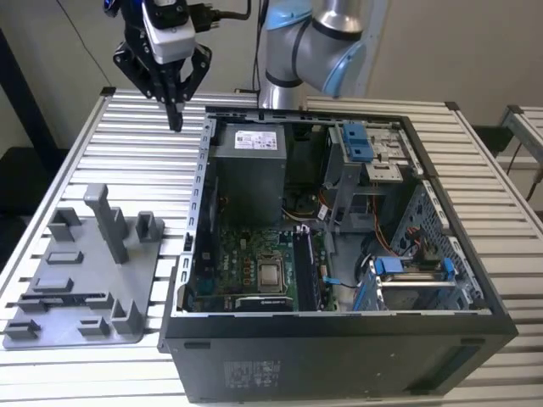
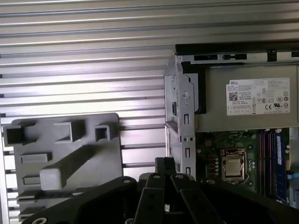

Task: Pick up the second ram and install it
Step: 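Reach for the second ram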

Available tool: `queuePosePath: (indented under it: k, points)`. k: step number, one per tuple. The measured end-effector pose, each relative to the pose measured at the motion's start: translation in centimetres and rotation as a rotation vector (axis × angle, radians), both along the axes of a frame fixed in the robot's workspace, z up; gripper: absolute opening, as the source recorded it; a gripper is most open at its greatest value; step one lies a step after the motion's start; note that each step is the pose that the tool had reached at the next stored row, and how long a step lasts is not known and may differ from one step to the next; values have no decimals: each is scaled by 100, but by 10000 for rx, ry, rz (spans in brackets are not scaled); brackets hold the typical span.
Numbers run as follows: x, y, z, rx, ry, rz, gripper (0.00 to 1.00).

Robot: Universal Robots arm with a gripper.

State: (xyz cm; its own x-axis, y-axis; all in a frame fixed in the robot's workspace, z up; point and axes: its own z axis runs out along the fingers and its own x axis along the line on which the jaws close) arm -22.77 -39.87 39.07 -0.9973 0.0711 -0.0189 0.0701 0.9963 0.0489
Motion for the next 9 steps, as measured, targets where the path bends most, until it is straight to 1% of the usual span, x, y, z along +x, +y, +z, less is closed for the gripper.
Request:
queuePosePath:
  k: [6,9]
  points:
    - [-162,0,0,0,2,0,11]
    - [-256,0,-1,6,1,1,11]
